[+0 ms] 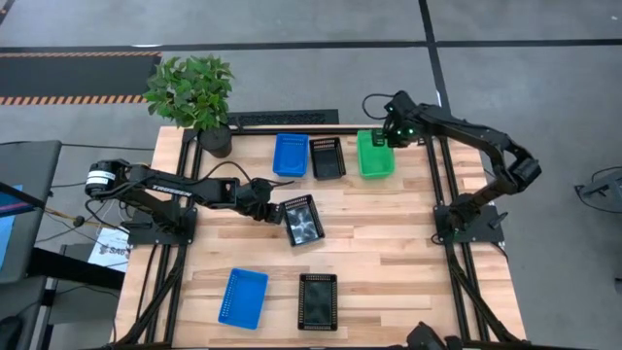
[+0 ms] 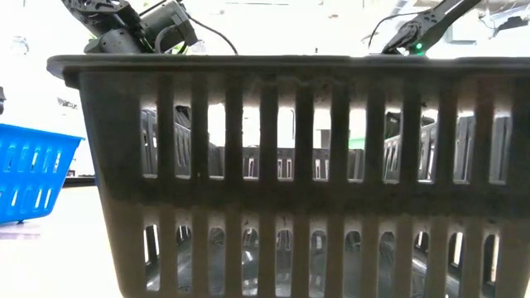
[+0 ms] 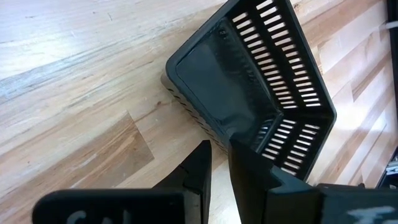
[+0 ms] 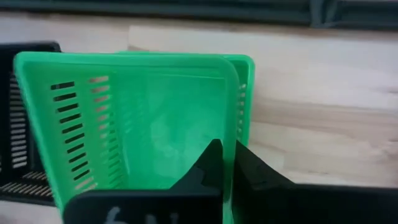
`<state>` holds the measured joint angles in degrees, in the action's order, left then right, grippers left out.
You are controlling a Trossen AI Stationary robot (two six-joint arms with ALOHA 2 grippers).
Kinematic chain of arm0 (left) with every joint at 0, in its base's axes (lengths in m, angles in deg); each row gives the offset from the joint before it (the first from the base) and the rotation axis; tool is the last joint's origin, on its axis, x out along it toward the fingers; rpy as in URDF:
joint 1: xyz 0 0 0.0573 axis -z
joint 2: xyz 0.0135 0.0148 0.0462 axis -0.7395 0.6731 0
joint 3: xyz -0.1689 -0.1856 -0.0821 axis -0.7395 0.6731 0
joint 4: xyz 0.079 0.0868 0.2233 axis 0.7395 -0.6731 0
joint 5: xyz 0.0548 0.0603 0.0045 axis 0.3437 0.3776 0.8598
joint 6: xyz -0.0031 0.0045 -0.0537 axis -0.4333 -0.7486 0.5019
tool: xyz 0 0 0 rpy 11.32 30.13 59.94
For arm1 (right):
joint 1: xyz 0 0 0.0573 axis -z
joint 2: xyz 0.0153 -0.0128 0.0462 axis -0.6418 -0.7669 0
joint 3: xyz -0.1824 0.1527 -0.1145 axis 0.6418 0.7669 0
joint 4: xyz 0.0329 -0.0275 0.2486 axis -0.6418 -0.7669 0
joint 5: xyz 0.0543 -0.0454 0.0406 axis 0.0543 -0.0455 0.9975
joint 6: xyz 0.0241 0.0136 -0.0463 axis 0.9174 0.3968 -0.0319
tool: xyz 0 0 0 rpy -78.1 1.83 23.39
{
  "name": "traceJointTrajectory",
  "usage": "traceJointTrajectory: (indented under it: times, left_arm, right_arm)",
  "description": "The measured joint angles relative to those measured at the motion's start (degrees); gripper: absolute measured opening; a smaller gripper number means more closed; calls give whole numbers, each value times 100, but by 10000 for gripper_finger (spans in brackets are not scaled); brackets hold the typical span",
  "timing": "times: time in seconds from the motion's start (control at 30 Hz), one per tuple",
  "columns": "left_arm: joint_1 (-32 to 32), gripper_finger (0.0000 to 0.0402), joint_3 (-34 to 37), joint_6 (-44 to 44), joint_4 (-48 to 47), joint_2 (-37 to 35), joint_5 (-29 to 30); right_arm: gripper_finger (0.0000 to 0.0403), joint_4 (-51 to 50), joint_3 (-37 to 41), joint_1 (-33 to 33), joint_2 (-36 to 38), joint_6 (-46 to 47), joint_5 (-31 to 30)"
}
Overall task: Stack baskets by color
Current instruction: Stack the bottom green bin on the stacked green bins, then stack the middle black bin on the top black bin
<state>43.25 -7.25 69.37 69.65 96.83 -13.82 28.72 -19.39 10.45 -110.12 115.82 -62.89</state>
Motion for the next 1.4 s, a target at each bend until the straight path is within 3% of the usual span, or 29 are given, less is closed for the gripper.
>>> traceJointTrajectory:
  times: [0.47, 0.97, 1.17, 1.4]
  left_arm:
    - [0, 41, 0, 28, 0, 0, -103]
    - [0, 41, 0, 46, 2, 0, -98]
    - [0, 41, 0, 46, 9, 0, -98]
    - [1, 41, 0, 2, 335, -2, -254]
  right_arm:
    - [57, 328, 2, 42, -297, -333, -10]
    - [173, 356, -357, 78, -94, -586, -51]
    - [179, 120, -869, -115, 101, -1012, -49]
    - [169, -461, -1065, -944, 564, -1506, -37]
